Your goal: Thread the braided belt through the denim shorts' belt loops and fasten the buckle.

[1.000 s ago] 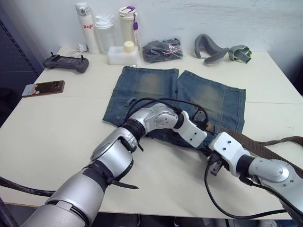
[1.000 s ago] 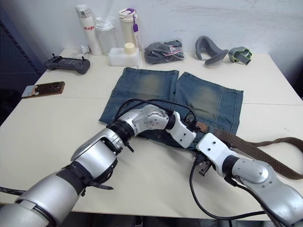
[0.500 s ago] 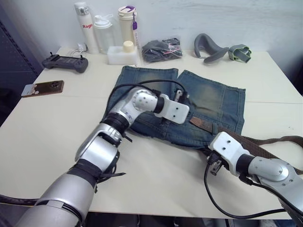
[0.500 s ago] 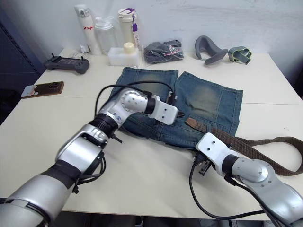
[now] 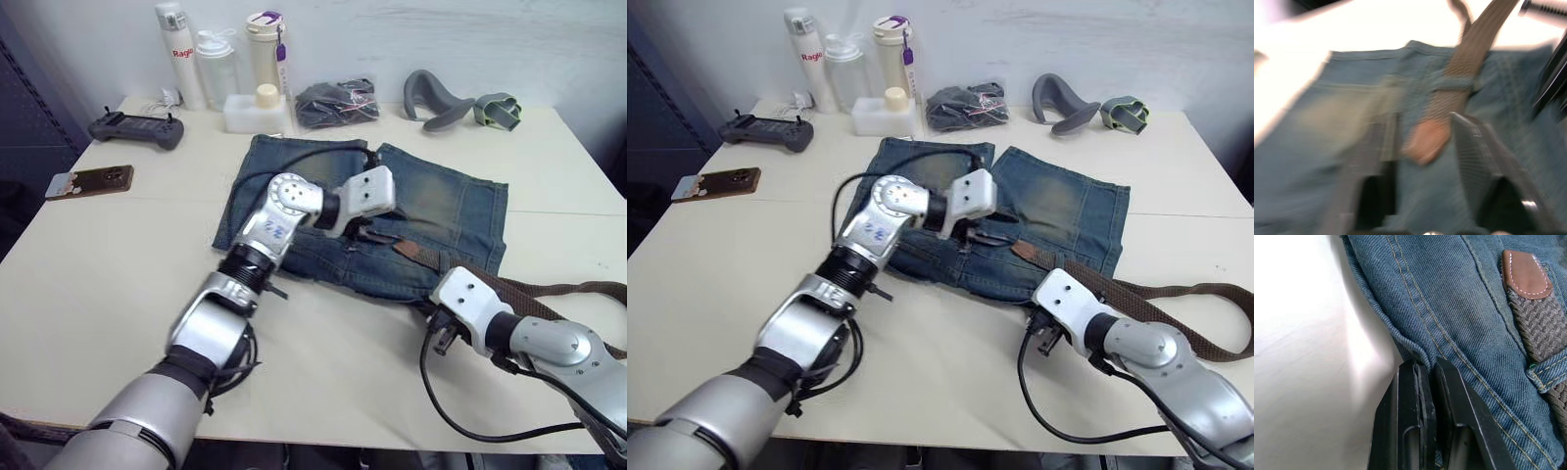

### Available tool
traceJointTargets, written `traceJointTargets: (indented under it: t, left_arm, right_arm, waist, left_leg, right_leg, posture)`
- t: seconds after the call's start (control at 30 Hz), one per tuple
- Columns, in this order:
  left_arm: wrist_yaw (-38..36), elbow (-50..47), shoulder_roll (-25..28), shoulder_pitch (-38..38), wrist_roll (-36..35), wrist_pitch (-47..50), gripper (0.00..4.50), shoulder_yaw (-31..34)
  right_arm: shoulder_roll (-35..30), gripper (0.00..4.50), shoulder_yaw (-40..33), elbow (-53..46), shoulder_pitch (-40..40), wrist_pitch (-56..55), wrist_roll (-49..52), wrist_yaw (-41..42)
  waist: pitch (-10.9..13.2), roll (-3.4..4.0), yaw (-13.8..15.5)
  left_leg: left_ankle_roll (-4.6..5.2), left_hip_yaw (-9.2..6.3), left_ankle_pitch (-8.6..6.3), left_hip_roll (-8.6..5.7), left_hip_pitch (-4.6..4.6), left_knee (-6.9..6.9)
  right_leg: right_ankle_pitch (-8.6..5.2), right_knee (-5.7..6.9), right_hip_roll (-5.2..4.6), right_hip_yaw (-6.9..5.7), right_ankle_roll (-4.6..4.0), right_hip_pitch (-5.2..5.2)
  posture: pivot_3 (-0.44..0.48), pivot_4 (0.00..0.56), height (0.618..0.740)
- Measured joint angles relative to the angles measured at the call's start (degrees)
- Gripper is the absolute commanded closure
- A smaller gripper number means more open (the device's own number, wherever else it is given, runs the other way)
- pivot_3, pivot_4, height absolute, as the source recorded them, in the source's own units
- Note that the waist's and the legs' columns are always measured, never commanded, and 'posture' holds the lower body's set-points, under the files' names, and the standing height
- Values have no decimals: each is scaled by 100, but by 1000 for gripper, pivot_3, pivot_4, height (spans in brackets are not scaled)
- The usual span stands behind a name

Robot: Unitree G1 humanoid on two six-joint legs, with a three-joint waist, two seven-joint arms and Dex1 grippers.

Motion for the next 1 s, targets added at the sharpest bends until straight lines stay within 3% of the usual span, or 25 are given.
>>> traceJointTargets:
  t: [0.17, 0.37, 0.53, 0.77, 1.0]
  left_arm:
    - [1376, 800, -644, -828, -902, 2765, 1323, 1328]
    - [1990, 1805, -578, -1771, -1605, 4909, 1323, 2306]
    - [2622, 2474, -564, -1837, -1722, 5160, 1323, 2749]
    - [3291, 2737, -579, -1834, -1705, 4807, 1323, 2966]
    - [3551, 2879, -597, -1834, -1779, 4694, 1323, 3190]
  right_arm:
    - [63, 4500, -39, -65, 130, -19, -65, -28]
    - [224, 4500, -44, -163, 227, 0, -153, -131]
    - [251, 4500, -60, -178, 231, 29, -173, -137]
    - [279, 4500, -99, -199, 230, 99, -176, -135]
    - [290, 4500, -100, -200, 214, 127, -197, -135]
  waist:
    - [16, -28, 15]
    - [17, -28, 13]
    - [16, -26, 20]
    - [14, -23, 29]
    - [15, -25, 28]
  left_leg:
    - [6, -59, 2, -11, -7, -1]
    - [3, -72, 3, -16, -3, -5]
    - [-8, -77, 7, -15, -6, -1]
    - [-41, -76, 9, -22, -10, -2]
    - [-80, -75, 27, -35, -10, -3]
  right_leg:
    - [2, 3, -6, 1, 7, 1]
    - [0, 18, -8, -2, 4, -3]
    - [0, 28, -19, 4, 3, -9]
    - [-1, 32, -45, 3, 1, -15]
    - [-1, 37, -63, -4, 1, -16]
  posture:
    - [0, 150, 631]
    - [0, 150, 631]
    - [0, 150, 631]
    - [0, 150, 631]
    - [0, 150, 631]
